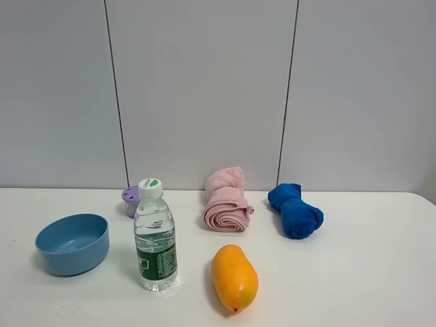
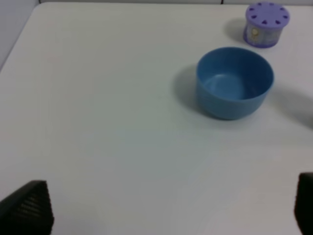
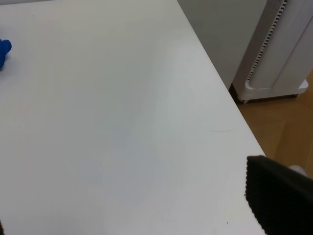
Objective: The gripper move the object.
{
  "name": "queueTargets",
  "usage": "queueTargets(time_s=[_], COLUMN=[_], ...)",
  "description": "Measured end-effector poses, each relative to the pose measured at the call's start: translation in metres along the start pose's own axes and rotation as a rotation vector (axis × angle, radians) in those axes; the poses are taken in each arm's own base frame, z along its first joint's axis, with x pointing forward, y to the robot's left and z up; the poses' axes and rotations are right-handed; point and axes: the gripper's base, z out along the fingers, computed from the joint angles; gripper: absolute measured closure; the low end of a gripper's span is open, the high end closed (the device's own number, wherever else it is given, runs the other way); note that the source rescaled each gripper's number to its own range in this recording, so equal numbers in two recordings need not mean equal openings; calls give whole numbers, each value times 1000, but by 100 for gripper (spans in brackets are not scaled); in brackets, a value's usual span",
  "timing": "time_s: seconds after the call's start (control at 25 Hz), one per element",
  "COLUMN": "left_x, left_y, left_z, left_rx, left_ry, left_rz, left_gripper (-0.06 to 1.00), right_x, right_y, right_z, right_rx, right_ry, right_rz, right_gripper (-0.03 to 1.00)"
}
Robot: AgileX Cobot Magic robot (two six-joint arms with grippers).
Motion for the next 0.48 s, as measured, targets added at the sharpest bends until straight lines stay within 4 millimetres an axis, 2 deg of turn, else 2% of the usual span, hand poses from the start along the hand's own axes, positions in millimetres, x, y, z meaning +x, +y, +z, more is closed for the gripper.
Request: queueTargets(time_s=[0.24,0.48], left_x=[-37,-96], left_y=[-3,-7], left_z=[7,28], left_rx=[10,6], left_ry=[93,181], left_rz=[-7,-5], left_gripper=[-6,-6], right_x=[0,0], right_y=[0,0], right_z=[0,0], right_rx=[0,0], right_ry=[0,0], right_rz=[0,0], right_gripper=[-3,-3])
